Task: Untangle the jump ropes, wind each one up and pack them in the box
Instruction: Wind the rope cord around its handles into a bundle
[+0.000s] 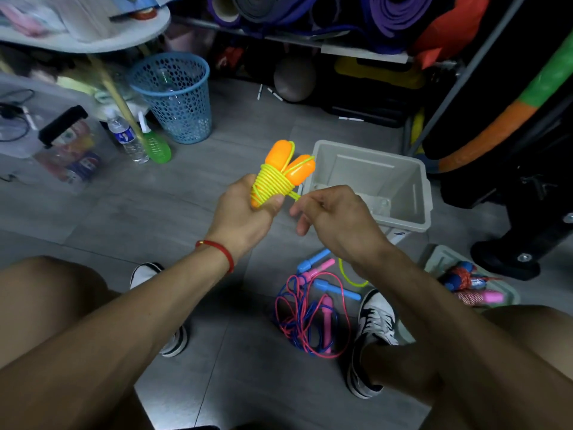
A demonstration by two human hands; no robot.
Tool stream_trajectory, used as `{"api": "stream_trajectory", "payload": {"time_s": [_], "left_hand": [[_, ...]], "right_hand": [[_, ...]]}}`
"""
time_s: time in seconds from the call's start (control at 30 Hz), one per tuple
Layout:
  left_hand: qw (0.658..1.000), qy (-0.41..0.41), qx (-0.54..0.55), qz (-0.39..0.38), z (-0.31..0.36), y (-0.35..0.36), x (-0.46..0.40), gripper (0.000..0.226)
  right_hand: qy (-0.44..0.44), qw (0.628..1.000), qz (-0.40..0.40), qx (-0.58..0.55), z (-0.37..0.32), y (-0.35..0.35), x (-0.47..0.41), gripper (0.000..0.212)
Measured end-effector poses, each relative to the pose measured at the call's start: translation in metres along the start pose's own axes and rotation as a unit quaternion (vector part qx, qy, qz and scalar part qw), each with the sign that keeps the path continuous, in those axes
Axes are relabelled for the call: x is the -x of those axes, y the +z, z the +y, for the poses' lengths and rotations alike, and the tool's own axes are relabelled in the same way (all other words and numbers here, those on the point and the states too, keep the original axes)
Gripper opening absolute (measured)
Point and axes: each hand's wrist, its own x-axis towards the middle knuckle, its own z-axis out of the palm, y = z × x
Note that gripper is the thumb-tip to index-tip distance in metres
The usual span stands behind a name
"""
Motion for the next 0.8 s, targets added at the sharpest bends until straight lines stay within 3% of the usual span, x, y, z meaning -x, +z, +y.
{"api": "stream_trajectory", "payload": {"time_s": [0.07,0.17,0.23,0.33,0.43,0.57,0.63,0.67,0.73,0.8], "left_hand": [[0.998,0.034,-0.044,0.021,0.004,0.004,0.004,0.034],[0.986,0.149,-0.064,0.048,0.005,0.014,0.013,0.033],[0.975,0.204,-0.081,0.039,0.004,0.018,0.013,0.046],[0.968,0.199,-0.148,0.031,0.005,0.021,0.018,0.071],[0.958,0.234,-0.163,0.01,0.007,0.024,0.035,0.077],[0.972,0.229,-0.026,-0.042,0.015,0.01,0.027,0.069],[0.978,0.156,0.117,-0.075,0.023,-0.003,0.019,0.059],[0.967,0.104,0.201,-0.116,0.028,-0.01,0.016,0.054],[0.911,0.0,0.328,-0.25,0.033,-0.02,0.015,0.055],[0.853,-0.039,0.374,-0.362,0.034,-0.024,0.018,0.058]], "right_hand": [[-0.03,0.998,0.039,0.04,-0.004,0.001,0.0,0.031],[-0.076,0.986,0.088,0.12,-0.009,0.004,-0.003,0.032],[-0.072,0.986,0.109,0.104,-0.009,0.004,-0.002,0.038],[-0.043,0.989,0.13,0.051,-0.011,0.0,-0.001,0.056],[-0.014,0.989,0.148,0.015,-0.01,-0.006,-0.004,0.064],[-0.055,0.99,0.127,-0.012,-0.003,-0.014,-0.013,0.064],[-0.092,0.992,0.084,-0.027,-0.001,-0.019,-0.013,0.06],[-0.113,0.991,0.052,-0.043,-0.003,-0.022,-0.012,0.053],[-0.136,0.984,-0.017,-0.116,-0.008,-0.027,-0.007,0.031],[-0.13,0.973,-0.076,-0.177,-0.009,-0.029,-0.004,0.022]]}}
